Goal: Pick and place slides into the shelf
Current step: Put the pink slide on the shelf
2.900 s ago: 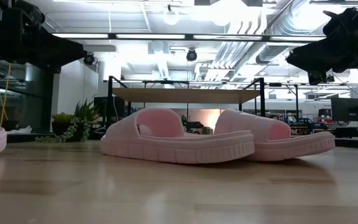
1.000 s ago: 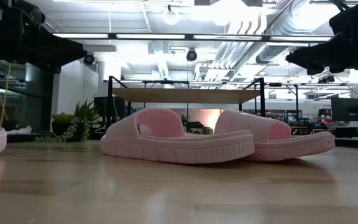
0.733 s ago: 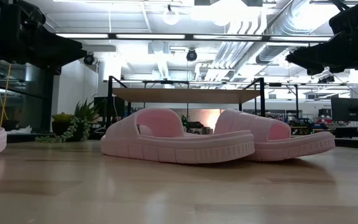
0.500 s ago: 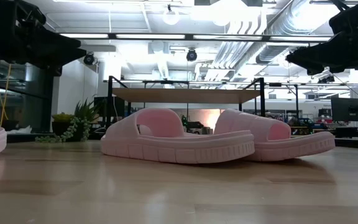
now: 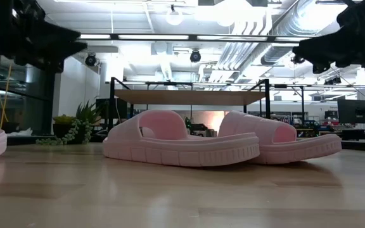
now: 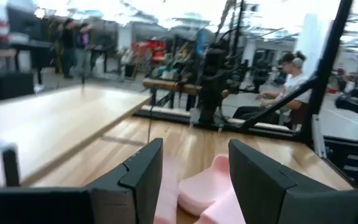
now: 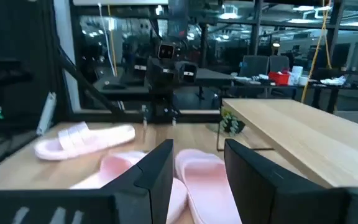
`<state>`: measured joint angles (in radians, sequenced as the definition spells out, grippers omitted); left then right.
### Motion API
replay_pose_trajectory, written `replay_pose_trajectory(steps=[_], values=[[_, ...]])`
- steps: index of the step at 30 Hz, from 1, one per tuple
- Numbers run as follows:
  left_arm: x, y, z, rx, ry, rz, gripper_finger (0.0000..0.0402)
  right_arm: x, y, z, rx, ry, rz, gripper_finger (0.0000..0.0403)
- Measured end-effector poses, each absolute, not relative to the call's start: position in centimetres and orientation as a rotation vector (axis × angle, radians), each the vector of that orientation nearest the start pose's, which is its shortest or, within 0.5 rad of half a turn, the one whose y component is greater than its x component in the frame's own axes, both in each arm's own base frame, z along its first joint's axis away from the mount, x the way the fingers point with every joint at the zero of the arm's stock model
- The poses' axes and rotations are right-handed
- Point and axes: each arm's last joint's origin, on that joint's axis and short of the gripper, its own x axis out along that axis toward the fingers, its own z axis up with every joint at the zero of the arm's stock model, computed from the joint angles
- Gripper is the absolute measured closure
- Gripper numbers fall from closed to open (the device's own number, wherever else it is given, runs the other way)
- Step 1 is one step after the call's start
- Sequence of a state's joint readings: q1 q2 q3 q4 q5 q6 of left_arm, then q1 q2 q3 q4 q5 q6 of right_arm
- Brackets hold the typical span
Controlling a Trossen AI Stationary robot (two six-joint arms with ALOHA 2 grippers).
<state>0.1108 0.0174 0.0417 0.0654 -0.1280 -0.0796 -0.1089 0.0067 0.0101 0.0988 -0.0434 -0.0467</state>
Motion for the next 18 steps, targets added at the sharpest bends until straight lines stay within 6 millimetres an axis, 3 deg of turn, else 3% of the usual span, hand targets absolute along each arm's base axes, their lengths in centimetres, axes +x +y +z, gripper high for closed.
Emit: replay_pose_trajectory(steps=[4, 10, 18], values=[[9.0, 1.3, 20.4, -0.025, -0.153, 0.204, 0.0236, 9.6, -0.9, 18.0, -0.123, -0.118, -0.061, 0.0269], [7.5, 1.3, 24.1, -0.033, -0.237, 0.266, 0.0236, 9.0, -1.1, 20.2, -0.121, -0.191, -0.151, 0.0269], [6.8, 1.4, 25.6, -0.073, -0.276, 0.327, 0.0236, 7.9, -1.1, 22.8, -0.137, -0.150, -0.198, 0.0269]])
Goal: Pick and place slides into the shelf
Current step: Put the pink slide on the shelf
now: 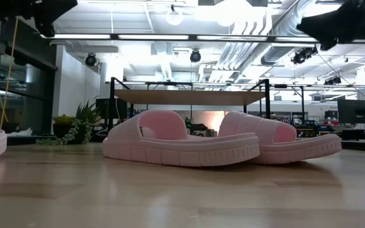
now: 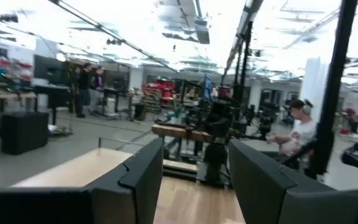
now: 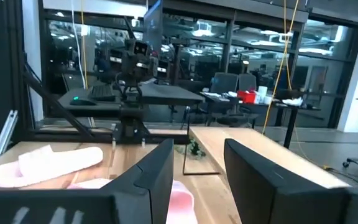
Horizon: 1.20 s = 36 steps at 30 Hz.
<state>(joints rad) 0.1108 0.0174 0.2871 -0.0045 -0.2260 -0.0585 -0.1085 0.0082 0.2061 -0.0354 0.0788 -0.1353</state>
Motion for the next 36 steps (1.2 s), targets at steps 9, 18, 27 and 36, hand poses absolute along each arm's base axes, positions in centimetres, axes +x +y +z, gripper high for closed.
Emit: replay_pose_trajectory(steps=[9, 18, 27, 36], values=[[6.9, 1.5, 25.4, -0.176, -0.260, 0.334, 0.0236, 8.4, -1.2, 26.4, -0.167, -0.091, -0.209, 0.0269], [7.1, 1.5, 24.9, -0.167, -0.204, 0.342, 0.0236, 12.8, -1.3, 27.8, -0.211, 0.118, -0.205, 0.0269], [7.1, 1.5, 24.8, -0.168, -0.202, 0.342, 0.0236, 15.8, 2.0, 29.5, -0.326, 0.202, -0.240, 0.0269], [7.1, 1.5, 24.8, -0.164, -0.200, 0.342, 0.0236, 16.3, 6.6, 28.8, -0.509, 0.281, -0.416, 0.0269]])
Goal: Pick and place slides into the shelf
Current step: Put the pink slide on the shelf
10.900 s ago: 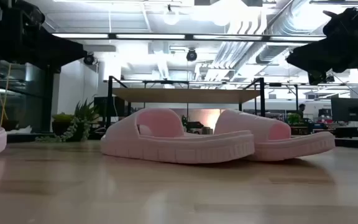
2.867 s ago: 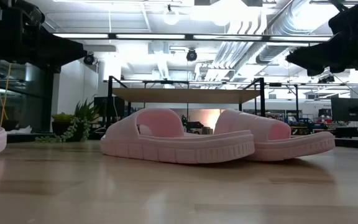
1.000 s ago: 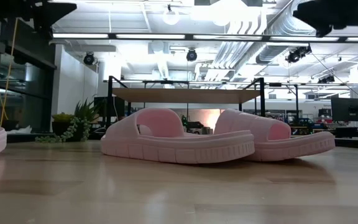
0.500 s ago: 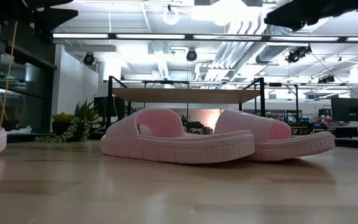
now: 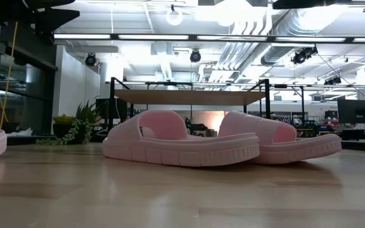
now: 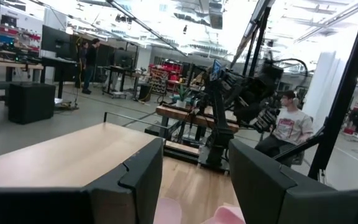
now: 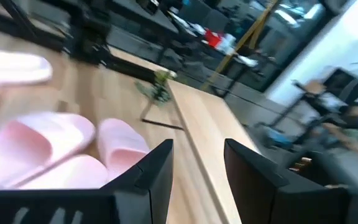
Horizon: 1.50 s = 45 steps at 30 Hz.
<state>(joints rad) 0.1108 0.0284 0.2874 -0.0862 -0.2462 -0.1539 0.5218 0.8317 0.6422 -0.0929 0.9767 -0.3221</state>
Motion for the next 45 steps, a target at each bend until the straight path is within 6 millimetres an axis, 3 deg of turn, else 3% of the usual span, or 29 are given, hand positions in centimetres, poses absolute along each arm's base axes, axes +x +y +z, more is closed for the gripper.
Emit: replay_pose_trajectory(steps=[5, 10, 24, 40, 45], values=[[7.1, 1.5, 24.8, -0.163, -0.201, 0.342, 0.0236, 16.3, 8.5, 27.9, -0.554, 0.296, -0.530, 0.0269], [7.1, 1.5, 24.8, -0.163, -0.201, 0.342, 0.0236, 16.4, 10.3, 26.4, -0.598, 0.325, -0.494, 0.0269], [7.1, 1.5, 24.8, -0.173, -0.203, 0.339, 0.0236, 18.6, 13.0, 22.0, -0.773, 0.392, -0.609, 0.0269], [7.1, 1.5, 24.8, -0.173, -0.201, 0.339, 0.0236, 20.7, 15.0, 16.6, -0.699, 0.442, -0.545, 0.0269], [7.1, 1.5, 24.7, -0.173, -0.193, 0.335, 0.0236, 21.7, 16.1, 16.2, -0.679, 0.455, -0.508, 0.0269]])
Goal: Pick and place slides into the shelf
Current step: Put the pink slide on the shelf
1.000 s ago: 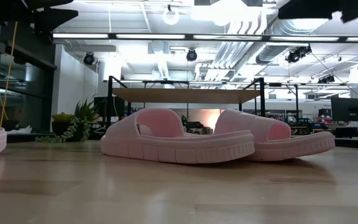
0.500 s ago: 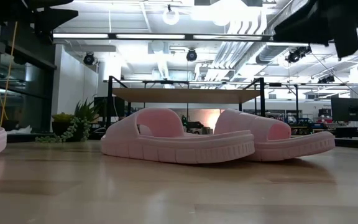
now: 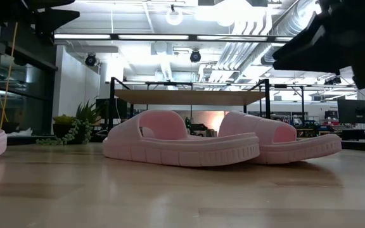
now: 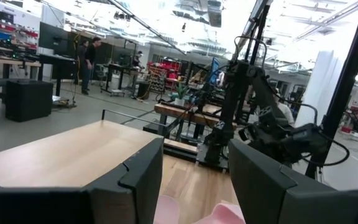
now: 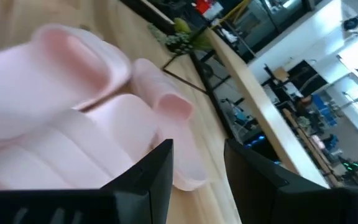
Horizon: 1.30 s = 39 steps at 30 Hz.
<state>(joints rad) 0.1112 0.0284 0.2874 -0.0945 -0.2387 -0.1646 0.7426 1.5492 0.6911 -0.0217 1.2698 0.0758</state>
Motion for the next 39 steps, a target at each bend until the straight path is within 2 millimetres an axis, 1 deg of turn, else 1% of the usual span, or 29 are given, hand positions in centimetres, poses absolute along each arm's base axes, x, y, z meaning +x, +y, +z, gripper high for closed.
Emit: replay_pose_trajectory(steps=[4, 9, 13, 18, 23, 29, 34, 39], values=[[7.1, 1.5, 24.6, -0.173, -0.183, 0.335, 0.0236, 22.3, 17.7, 15.9, -0.693, 0.461, -0.471, 0.0269], [7.1, 1.5, 24.6, -0.173, -0.180, 0.333, 0.0236, 22.7, 19.6, 14.9, -0.756, 0.480, -0.436, 0.0269], [7.1, 1.5, 24.6, -0.176, -0.180, 0.333, 0.0236, 22.8, 20.5, 14.1, -0.769, 0.497, -0.440, 0.0269], [7.1, 1.5, 24.6, -0.177, -0.180, 0.333, 0.0236, 22.5, 20.5, 13.1, -0.728, 0.570, -0.429, 0.0269], [7.1, 1.5, 24.6, -0.182, -0.180, 0.333, 0.0236, 22.2, 20.3, 12.5, -0.645, 0.618, -0.428, 0.0269], [7.1, 1.5, 24.6, -0.213, -0.184, 0.325, 0.0236, 21.9, 20.2, 12.2, -0.600, 0.660, -0.413, 0.0269], [7.2, 1.4, 24.6, -0.216, -0.181, 0.303, 0.0236, 21.8, 20.1, 12.2, -0.598, 0.664, -0.416, 0.0269], [7.7, 1.5, 24.7, -0.222, -0.147, 0.307, 0.0236, 21.8, 20.1, 12.2, -0.595, 0.671, -0.410, 0.0269]])
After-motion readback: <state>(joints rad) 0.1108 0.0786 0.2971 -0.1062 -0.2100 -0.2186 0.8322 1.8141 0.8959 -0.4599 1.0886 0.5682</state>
